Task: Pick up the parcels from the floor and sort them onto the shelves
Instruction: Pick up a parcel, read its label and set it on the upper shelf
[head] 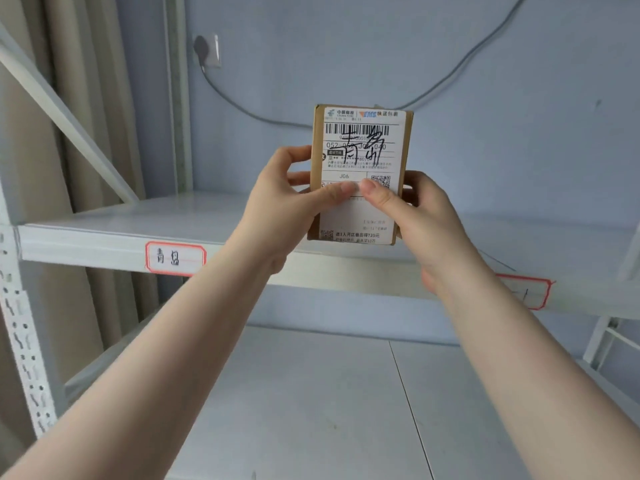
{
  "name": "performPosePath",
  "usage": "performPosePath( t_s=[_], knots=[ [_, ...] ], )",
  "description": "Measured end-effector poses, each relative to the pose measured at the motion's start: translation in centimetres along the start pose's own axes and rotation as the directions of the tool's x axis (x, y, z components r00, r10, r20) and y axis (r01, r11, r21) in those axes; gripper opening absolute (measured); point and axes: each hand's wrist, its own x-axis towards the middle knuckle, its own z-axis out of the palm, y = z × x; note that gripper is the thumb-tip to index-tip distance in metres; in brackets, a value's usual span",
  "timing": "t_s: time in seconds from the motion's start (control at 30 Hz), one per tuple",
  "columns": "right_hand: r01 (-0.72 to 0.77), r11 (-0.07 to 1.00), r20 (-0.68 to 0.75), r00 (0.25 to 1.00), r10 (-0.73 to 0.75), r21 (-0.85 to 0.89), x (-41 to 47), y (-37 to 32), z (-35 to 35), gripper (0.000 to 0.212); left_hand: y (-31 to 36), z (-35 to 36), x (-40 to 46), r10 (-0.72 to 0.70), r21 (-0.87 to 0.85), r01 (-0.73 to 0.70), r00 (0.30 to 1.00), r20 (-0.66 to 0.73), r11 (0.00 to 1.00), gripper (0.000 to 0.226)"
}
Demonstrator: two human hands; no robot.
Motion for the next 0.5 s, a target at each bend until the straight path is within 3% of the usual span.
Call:
performPosePath(
  t_s=[0.4, 0.5],
  knots=[
    [-0.116, 0.986, 0.073, 0.990, 0.125, -0.118, 11.7, 3.1, 3.7, 0.047, -2.8, -3.3, 13.3, -0.149, 0.163, 0.121, 0.973, 0.174, 0.979, 0.064],
    [-0.164, 0.976, 0.073, 0.982, 0.175, -0.142, 13.8, 4.2, 4.3, 0.039, -3.9, -3.4, 16.0, -0.194, 0.198, 0.157, 0.963, 0.186, 0.968, 0.065]
  ],
)
